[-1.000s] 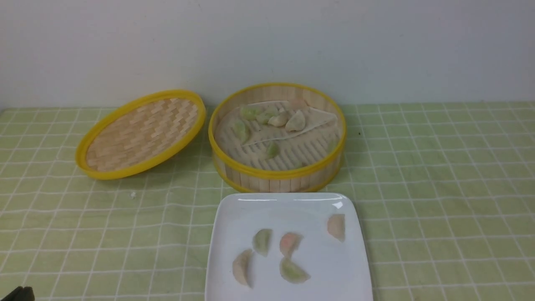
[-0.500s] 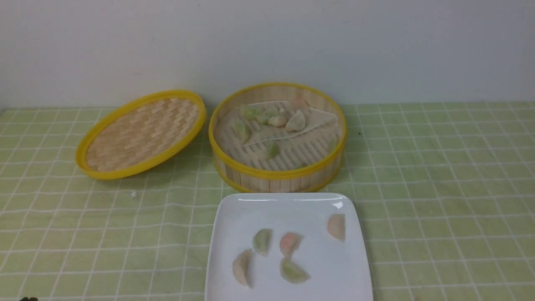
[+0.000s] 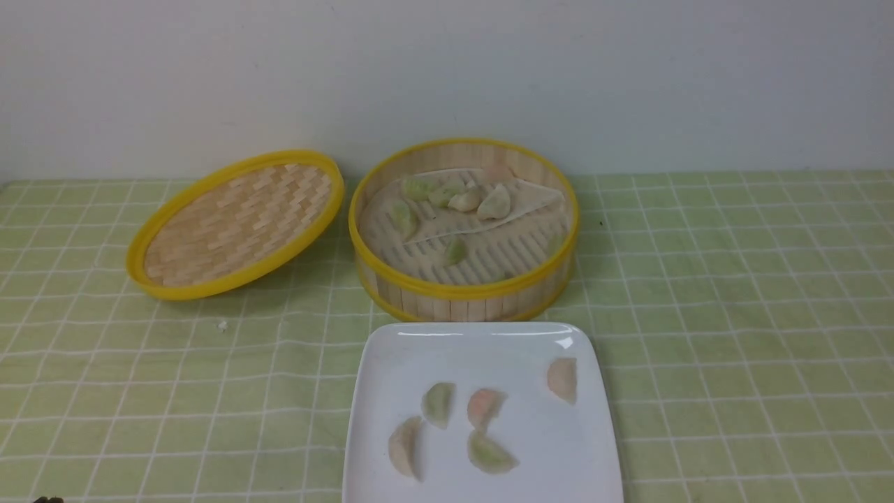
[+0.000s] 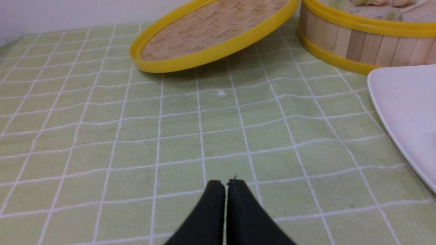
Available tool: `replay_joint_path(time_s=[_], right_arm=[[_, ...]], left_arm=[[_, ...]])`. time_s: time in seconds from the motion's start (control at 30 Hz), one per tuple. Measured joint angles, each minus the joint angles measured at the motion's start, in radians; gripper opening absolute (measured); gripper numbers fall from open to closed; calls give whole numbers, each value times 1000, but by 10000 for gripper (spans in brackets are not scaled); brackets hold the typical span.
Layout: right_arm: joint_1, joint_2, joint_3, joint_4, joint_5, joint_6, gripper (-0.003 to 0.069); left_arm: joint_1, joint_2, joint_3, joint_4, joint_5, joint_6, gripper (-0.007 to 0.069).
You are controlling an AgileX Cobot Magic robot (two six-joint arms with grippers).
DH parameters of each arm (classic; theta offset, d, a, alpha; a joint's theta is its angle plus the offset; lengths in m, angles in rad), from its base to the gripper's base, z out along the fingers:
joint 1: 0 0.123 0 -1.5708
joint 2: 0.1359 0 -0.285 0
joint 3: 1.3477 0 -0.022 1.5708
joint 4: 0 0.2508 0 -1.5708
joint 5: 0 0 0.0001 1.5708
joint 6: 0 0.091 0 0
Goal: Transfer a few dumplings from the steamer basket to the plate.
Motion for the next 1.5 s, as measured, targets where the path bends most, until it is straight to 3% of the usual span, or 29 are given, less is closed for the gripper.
replay_joint_path(time_s=[0.2,0.43,0.53,0.67,0.8,0.97,1.1,1.23,1.5], right_arm=[[0,0,0,76,0,-61,-14],[0,0,7,414,0,-443,-14],[0,0,8,492,1,-512,-14],[-3,0,17,500,9,-534,-14],[-136,0,82,462,13,-535,-14],[-427,0,251,389,20,-535,-14],[-580,0,419,371,25,-529,-14],[-640,3,560,367,46,-525,-14],[-646,4,568,368,-11,-505,-14]], left_arm=[[0,0,0,0,0,0,-6],[0,0,0,0,0,0,-6],[0,0,0,0,0,0,-6],[0,0,0,0,0,0,-6],[0,0,0,0,0,0,-6],[0,0,0,0,0,0,-6],[0,0,0,0,0,0,-6],[0,0,-1,0,1,0,-6],[0,0,-1,0,1,0,-6]])
